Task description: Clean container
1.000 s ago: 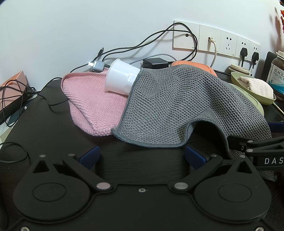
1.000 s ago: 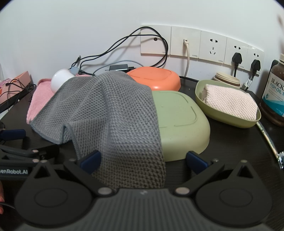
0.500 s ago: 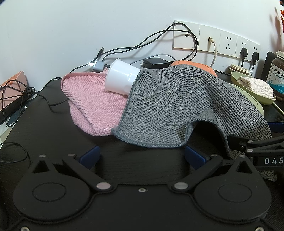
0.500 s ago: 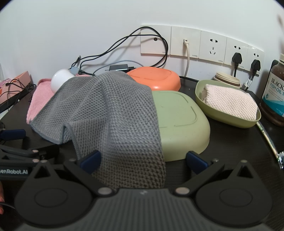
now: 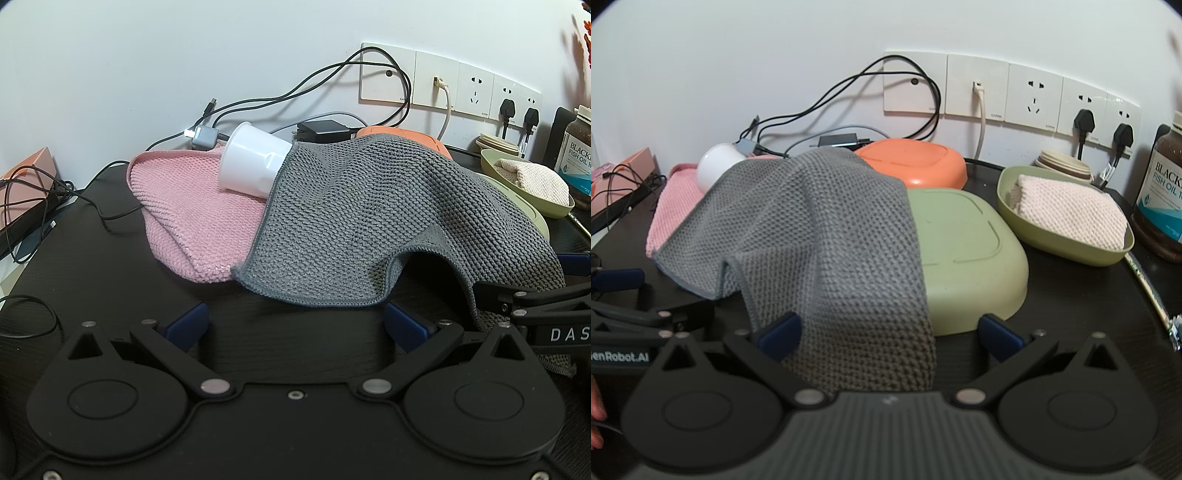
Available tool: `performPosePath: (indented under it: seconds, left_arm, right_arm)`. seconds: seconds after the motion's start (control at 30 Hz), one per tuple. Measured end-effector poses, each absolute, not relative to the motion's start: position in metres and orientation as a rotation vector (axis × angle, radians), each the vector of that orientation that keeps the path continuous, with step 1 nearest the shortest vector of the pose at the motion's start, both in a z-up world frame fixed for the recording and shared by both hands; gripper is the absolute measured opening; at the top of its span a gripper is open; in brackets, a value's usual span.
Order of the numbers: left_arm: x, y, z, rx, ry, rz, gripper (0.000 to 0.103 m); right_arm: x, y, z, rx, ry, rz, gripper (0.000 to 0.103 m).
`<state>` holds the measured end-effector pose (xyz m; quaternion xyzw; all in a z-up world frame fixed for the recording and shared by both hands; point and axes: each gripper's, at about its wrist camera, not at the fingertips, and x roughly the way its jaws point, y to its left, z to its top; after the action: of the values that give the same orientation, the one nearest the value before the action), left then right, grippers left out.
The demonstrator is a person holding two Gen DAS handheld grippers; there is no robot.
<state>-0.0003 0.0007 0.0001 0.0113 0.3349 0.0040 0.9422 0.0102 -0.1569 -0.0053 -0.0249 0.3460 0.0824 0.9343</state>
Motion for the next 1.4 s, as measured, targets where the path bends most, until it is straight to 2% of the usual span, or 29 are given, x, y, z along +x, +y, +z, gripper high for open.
performPosePath:
  seconds: [1.4]
  left_arm:
    - [-0.0038,0.002,0.0,0.022,0.683,0.008,0.103]
  right_arm:
    - [0.0088,-0.1585,-0.0047,-0.048,0.708,0.165,0.102]
